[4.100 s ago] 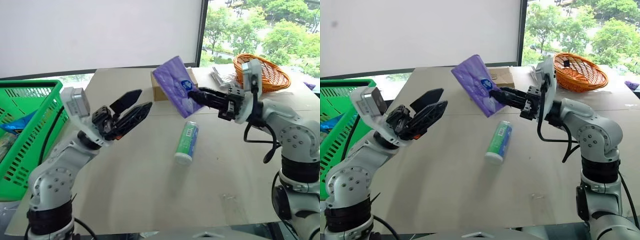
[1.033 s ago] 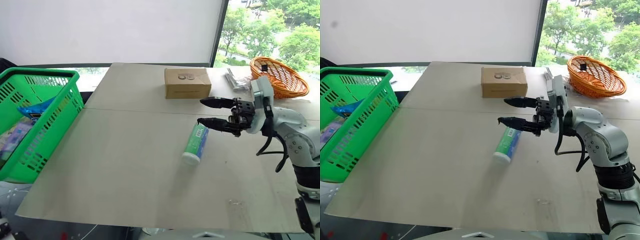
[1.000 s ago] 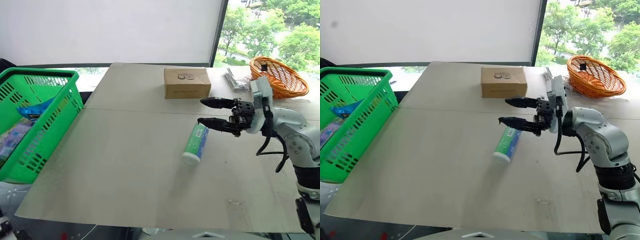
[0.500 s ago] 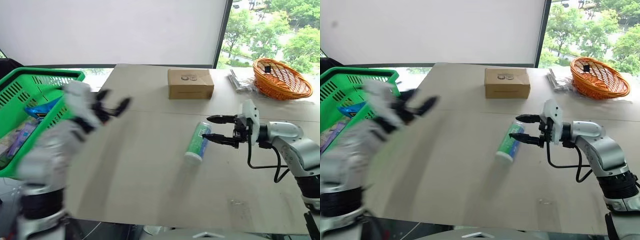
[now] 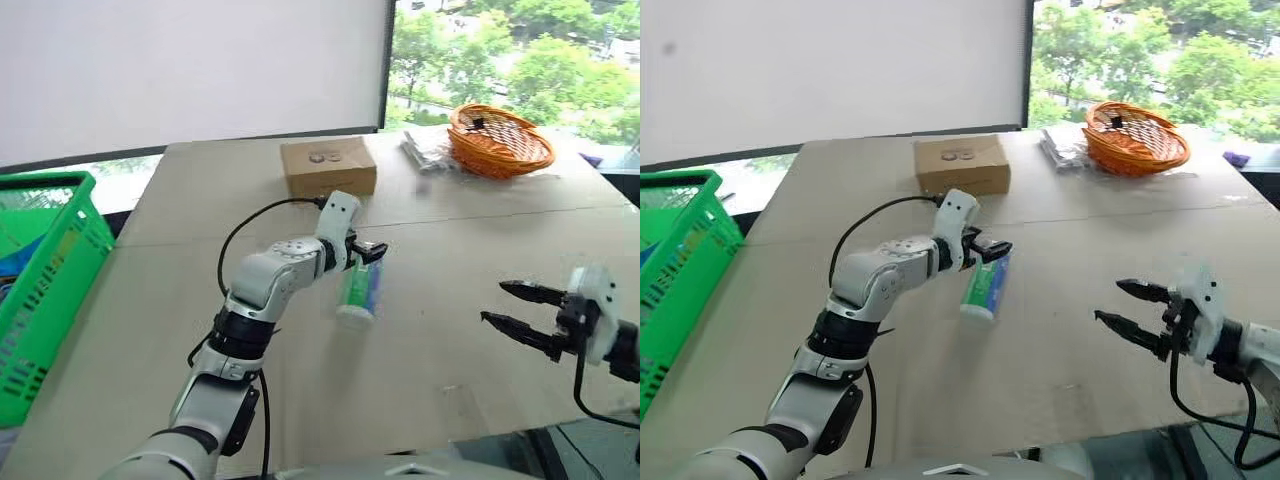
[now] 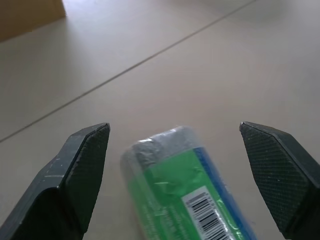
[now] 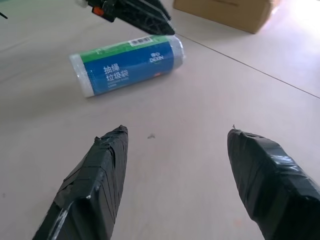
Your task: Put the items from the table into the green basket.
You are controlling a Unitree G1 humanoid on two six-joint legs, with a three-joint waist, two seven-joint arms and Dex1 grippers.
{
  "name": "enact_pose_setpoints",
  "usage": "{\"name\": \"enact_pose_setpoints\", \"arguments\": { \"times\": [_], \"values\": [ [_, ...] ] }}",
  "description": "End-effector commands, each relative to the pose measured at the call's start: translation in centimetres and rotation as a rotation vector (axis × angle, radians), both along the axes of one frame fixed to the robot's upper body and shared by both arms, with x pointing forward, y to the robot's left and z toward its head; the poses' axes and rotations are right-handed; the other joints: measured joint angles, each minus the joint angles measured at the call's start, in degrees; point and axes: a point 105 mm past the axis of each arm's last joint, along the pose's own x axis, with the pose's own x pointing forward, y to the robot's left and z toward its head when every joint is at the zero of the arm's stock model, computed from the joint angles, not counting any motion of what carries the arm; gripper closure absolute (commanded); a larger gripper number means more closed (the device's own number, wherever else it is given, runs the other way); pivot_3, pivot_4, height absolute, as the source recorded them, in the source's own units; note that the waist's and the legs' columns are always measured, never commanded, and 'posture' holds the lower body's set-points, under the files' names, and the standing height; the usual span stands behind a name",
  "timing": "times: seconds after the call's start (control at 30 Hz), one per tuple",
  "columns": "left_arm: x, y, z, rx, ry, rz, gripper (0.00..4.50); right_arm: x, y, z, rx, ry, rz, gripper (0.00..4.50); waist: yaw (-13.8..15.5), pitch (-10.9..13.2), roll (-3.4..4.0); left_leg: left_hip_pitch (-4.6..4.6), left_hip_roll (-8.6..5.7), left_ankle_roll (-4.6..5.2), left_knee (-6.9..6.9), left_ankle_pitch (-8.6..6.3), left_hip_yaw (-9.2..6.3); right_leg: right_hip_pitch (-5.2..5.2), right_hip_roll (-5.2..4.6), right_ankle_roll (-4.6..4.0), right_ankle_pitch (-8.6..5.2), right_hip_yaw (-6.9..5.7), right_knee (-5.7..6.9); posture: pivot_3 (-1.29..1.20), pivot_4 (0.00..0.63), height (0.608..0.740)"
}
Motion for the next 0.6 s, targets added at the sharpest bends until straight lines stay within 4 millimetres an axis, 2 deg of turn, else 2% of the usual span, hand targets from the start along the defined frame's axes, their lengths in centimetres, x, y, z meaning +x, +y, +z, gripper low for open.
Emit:
{"name": "enact_pose_setpoints", "arguments": {
  "times": [0.03, 0.13, 0.23, 0.33, 0.5, 0.6],
  "values": [
    [-0.5, 0.9, 0.6, 0.044, 0.012, 0.029, 0.16, -0.3, 0.0, 1.4, -0.004, -0.074, -0.033, 1.15, -1.7, 0.1, 0.09, 0.13, 0.00, -0.03, 0.00, 0.02, 0.01, 0.10, 0.02, 0.02, -0.01, 0.02, 0.02, -0.11, 0.015, 0.740],
    [-1.6, 1.9, -1.0, 0.146, 0.066, 0.045, 0.16, -0.5, 0.0, 1.1, -0.010, -0.079, -0.045, 1.15, -3.7, 0.6, 0.39, 0.91, 0.06, 0.00, -0.07, -0.01, 0.07, 1.16, 0.12, 0.30, -0.26, 0.10, 0.00, -0.13, 0.022, 0.740],
    [-3.0, 3.3, -2.1, 0.204, 0.099, 0.093, 0.16, -0.8, 0.3, 1.1, 0.005, -0.073, -0.045, 1.15, -5.4, 0.9, 0.58, 1.28, 0.07, 0.00, -0.08, -0.01, 0.15, 1.45, 0.22, 0.18, -0.36, 0.20, 0.01, -0.14, 0.024, 0.740],
    [-4.1, 4.6, -3.0, 0.250, 0.120, 0.142, 0.16, -1.1, 0.3, 0.8, -0.009, -0.044, -0.032, 1.15, -5.8, 1.0, 0.66, 1.89, 0.09, -0.01, -0.38, -0.01, 0.32, 1.87, 0.24, 0.31, -0.42, 0.46, 0.01, -0.14, 0.025, 0.740],
    [-4.0, 6.6, -3.6, 0.263, 0.137, 0.291, 0.16, -1.0, 0.1, 0.5, -0.029, -0.029, -0.010, 1.15, -5.5, 1.1, 0.56, 1.87, 0.12, -0.02, -0.42, -0.01, 0.31, 1.86, 0.31, 0.45, -0.38, 0.52, -0.06, -0.12, 0.032, 0.740],
    [-4.5, 6.5, -3.9, 0.232, 0.178, 0.320, 0.16, -0.5, 0.1, 0.8, -0.022, -0.042, 0.000, 1.15, -5.5, 1.2, 0.48, 1.86, 0.12, -0.02, -0.42, -0.02, 0.32, 1.87, 0.30, 0.47, -0.37, 0.56, -0.12, -0.09, 0.031, 0.740]
  ]
}}
